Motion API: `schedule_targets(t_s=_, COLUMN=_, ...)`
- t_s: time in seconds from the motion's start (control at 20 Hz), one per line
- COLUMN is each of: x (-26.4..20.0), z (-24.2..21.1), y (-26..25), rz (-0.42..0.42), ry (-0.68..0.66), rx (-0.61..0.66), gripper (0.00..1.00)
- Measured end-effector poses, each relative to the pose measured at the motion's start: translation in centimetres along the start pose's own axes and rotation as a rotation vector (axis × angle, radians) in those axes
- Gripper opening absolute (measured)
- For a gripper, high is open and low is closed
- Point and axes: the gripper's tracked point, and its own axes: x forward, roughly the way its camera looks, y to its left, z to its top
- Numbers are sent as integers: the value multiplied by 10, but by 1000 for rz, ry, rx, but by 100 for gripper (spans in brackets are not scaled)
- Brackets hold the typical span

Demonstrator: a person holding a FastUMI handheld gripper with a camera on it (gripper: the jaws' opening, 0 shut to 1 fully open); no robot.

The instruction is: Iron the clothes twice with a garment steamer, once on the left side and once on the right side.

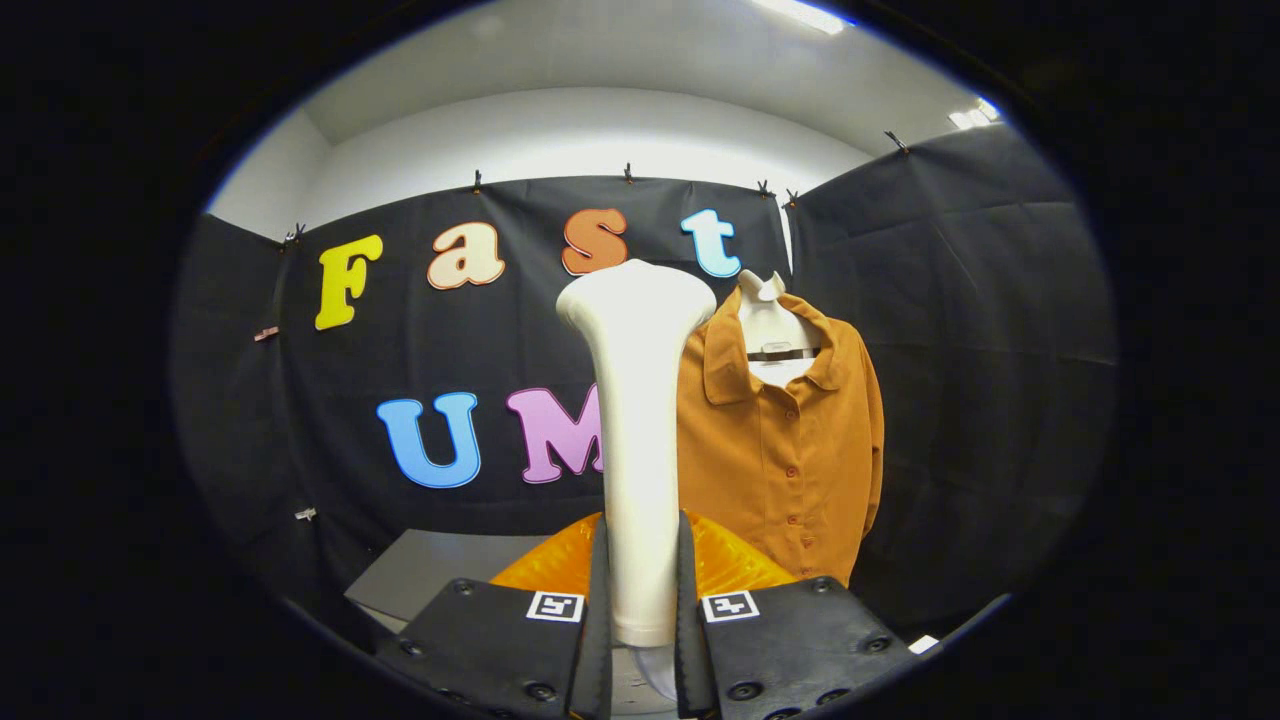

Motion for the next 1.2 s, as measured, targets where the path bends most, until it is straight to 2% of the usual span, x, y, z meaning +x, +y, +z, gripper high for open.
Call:
schedule_targets(t_s=0.5, x=-38, z=4, y=20, rz=5, ry=-40, rx=-27, gripper=28)
schedule_targets(t_s=1.2, x=-38, z=-2, y=12, rz=2, ry=-30, rx=-19, gripper=28)
